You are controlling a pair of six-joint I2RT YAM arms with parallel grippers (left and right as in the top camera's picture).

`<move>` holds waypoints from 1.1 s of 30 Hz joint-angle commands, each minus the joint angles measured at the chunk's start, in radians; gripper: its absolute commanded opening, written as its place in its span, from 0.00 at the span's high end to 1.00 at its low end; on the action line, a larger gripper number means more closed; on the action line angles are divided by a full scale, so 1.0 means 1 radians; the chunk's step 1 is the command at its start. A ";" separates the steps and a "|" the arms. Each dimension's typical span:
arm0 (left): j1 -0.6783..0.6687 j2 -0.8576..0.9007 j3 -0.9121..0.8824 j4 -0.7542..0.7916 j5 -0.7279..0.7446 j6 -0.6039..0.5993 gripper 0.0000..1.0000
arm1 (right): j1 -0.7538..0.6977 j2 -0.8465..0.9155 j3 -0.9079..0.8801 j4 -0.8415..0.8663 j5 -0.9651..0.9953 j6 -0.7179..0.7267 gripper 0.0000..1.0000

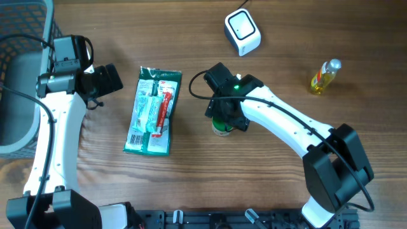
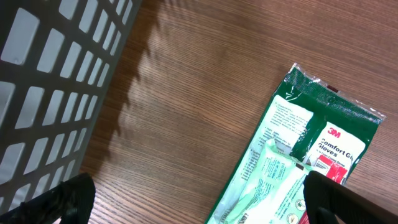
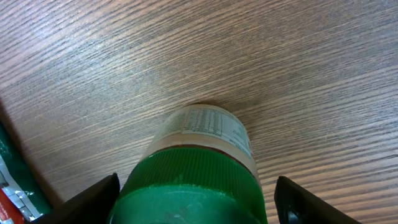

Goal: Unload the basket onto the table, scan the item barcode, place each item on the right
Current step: 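Lower the right gripper and grasp the jar by its green lid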

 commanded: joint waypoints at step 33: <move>0.003 0.003 0.001 0.002 -0.009 -0.009 0.00 | -0.071 0.020 0.159 -0.213 -0.061 -0.249 0.00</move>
